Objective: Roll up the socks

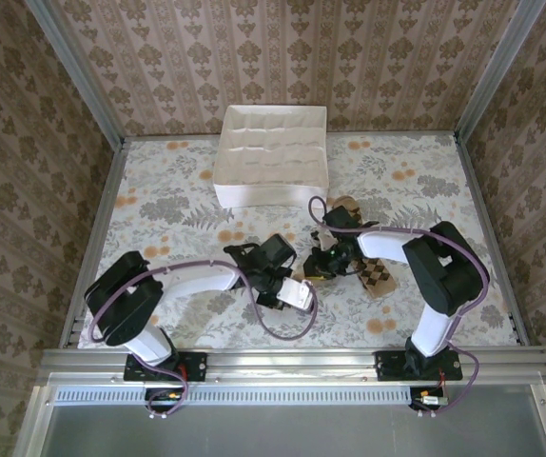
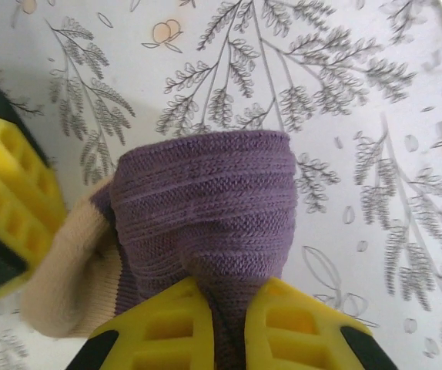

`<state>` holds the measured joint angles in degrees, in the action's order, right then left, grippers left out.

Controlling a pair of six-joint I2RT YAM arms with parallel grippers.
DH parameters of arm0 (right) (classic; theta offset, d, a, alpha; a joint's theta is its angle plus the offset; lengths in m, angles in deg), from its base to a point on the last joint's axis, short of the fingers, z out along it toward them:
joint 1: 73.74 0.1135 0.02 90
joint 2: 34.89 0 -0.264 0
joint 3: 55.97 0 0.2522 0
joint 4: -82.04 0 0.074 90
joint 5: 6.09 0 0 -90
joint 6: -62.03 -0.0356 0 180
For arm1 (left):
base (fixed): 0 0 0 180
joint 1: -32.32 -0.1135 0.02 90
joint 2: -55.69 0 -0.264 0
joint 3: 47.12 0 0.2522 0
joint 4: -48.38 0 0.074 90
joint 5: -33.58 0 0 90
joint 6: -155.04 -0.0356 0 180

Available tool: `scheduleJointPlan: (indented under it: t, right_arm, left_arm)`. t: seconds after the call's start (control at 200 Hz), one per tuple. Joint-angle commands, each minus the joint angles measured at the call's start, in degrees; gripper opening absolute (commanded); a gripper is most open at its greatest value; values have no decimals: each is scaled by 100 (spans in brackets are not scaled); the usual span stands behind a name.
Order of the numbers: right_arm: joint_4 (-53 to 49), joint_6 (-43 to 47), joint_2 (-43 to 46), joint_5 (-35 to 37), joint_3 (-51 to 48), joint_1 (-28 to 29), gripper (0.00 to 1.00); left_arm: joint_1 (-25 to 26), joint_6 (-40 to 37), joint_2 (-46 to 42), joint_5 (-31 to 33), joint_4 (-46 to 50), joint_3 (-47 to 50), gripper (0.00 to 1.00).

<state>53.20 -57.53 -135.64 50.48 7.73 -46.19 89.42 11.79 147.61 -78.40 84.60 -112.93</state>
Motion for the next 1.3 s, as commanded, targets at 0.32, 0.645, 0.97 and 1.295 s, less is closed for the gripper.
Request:
scheduleJointPlan:
  t: [0.32,0.645,0.97,1.295]
  right_arm:
    - [226,-121,1782,641,-1363,-402,30]
    - [815,-448,3461,461,-2321,-2,35]
    - [937,-253,2817,521,-1945,489,40]
    - [754,-321,1672,823,-1481,796,37]
  left_arm:
    - [-742,957,1642,-1834,2108,-1519,0]
    - [-1108,1675,2432,-2352,2439,-2187,0]
    - [-1206,2120,2819,-2382,2485,-2529,7]
    - [-1282,2373,2795,-2311,2081,-2421,12]
